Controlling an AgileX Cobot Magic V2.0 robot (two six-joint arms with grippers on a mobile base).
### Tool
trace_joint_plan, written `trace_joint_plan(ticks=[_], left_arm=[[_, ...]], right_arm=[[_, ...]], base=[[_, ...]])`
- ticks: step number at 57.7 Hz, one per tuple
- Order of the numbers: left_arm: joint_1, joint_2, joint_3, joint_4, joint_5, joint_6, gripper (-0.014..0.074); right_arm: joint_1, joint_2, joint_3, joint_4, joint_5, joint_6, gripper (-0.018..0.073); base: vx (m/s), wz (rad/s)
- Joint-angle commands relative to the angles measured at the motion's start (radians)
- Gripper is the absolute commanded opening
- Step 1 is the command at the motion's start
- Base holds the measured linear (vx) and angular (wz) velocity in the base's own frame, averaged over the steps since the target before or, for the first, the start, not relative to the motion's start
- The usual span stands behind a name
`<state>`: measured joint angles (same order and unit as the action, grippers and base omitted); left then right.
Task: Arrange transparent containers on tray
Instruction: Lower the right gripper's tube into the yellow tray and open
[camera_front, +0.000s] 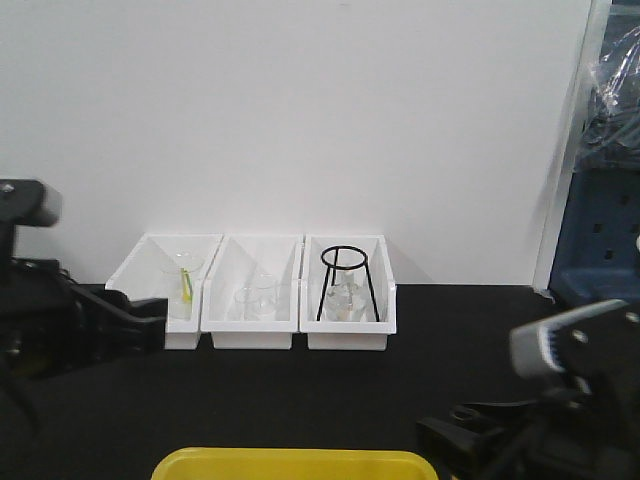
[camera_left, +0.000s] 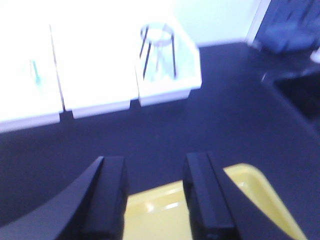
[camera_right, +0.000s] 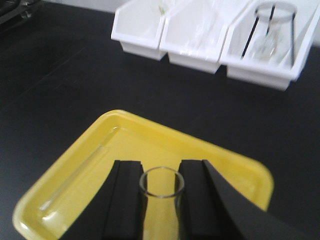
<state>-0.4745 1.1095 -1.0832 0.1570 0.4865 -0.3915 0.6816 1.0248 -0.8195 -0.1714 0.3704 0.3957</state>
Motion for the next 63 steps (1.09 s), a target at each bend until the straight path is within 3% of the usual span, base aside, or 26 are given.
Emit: trace_joint_plan(ticks=[1, 12, 25, 53, 63], left_arm=[[-0.001, -0.077, -0.027, 0.028, -0.083, 0.003, 0.0407], [-0.001, -0.132, -0.027, 0.086, -0.027, 0.003, 0.0407], [-0.001, -0.13, -0.027, 0.102, 0.039, 0.003, 0.0407], [-0.001, -0.13, -0.027, 0.104, 0.052, 0.003, 0.0407], [-0.001, -0.13, -0.027, 0.103, 0.054, 0.003, 0.0407]], right_arm=[[-0.022, 0.11, -0.114, 0.053, -0.04, 0.037, -0.0011], [-0.023, 0.399, -0.297, 0.067, 0.04, 0.055, -0.0011], [-0.024, 0.62, -0.437, 0.066, 0.133, 0.092, -0.0011], [-0.035, 0.823, -0.452, 0.059, 0.079, 0.266, -0.0006], [-0.066, 0.856, -0.452, 0.063, 0.056, 0.286, 0.0055]], base=[[0.0, 0.0], [0.0, 0.0], [0.0, 0.0], [0.0, 0.0], [0.0, 0.0]])
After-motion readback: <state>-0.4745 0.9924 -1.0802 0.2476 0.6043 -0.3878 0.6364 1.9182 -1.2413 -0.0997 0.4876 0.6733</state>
